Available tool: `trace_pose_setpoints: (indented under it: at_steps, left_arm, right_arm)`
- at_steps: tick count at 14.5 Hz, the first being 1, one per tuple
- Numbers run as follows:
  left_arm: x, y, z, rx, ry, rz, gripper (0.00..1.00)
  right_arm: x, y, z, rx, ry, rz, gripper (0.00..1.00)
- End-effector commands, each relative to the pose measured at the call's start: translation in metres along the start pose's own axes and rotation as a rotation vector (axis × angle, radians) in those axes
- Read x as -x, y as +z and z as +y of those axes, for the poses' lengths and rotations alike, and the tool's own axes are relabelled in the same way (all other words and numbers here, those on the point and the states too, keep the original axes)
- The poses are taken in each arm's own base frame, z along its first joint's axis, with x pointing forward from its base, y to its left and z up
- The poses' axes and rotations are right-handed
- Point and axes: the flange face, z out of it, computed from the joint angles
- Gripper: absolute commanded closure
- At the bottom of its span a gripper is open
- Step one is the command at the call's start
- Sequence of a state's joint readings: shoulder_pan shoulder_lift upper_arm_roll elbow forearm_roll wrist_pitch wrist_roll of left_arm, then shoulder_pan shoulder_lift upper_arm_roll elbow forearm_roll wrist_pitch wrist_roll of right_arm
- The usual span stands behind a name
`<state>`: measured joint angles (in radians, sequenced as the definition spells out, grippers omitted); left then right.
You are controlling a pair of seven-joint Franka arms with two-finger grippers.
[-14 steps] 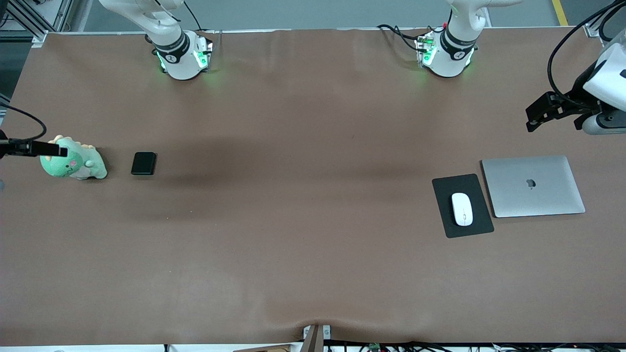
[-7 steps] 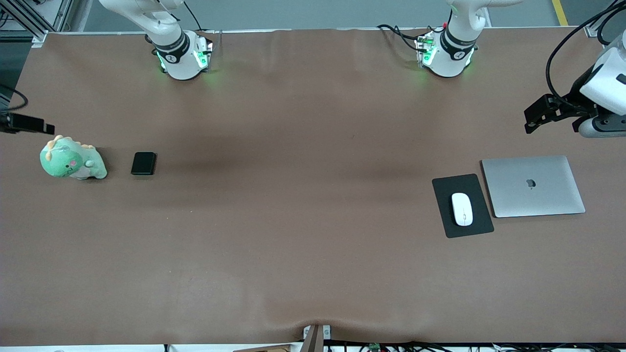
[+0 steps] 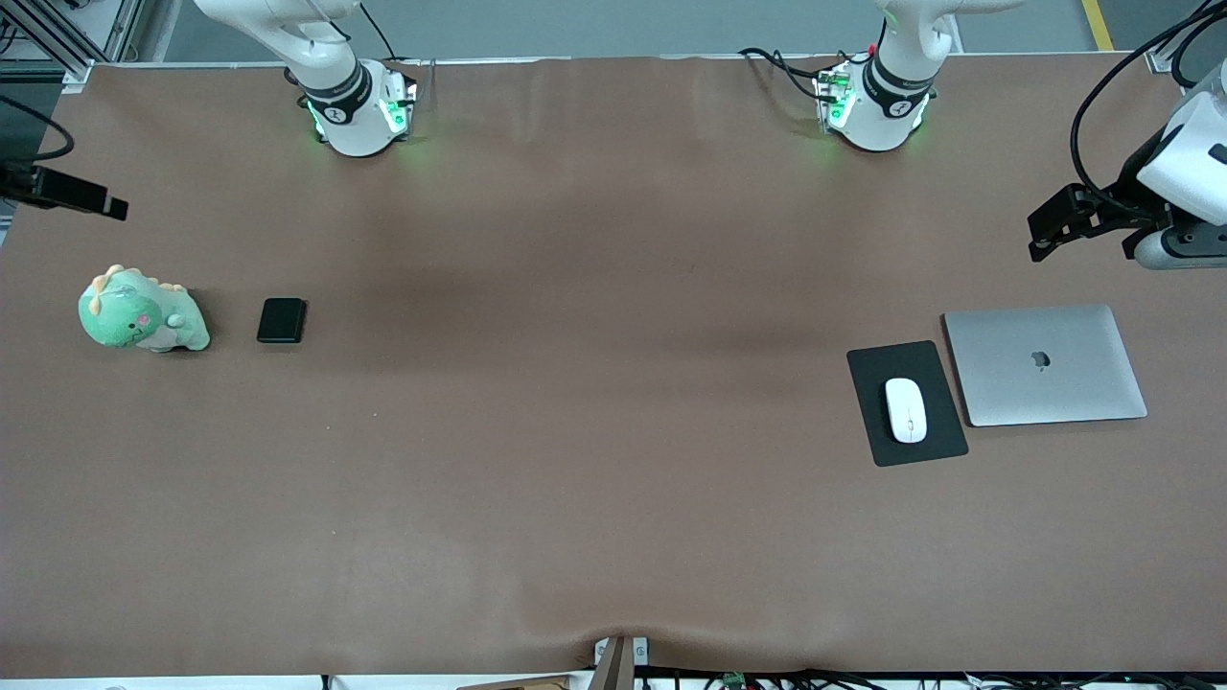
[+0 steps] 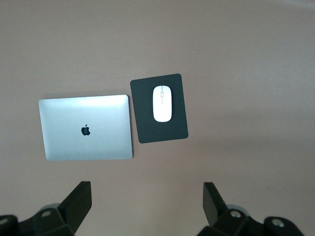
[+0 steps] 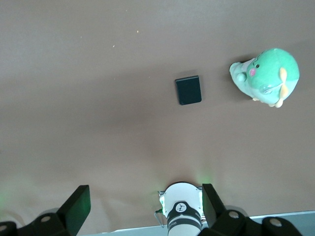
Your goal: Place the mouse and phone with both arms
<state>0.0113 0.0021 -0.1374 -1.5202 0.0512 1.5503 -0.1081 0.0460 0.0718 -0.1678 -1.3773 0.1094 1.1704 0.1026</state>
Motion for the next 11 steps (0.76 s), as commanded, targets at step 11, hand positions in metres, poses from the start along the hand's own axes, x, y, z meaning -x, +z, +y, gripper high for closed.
trace_pose_setpoints:
  at_steps: [11]
  left_arm:
    - [0.0042, -0.009, -0.0024, 0.022, 0.026, 0.003, 0.0]
  right_arm:
    - [0.027, 0.0036, -0.0018, 0.04, -0.138, 0.129, 0.0]
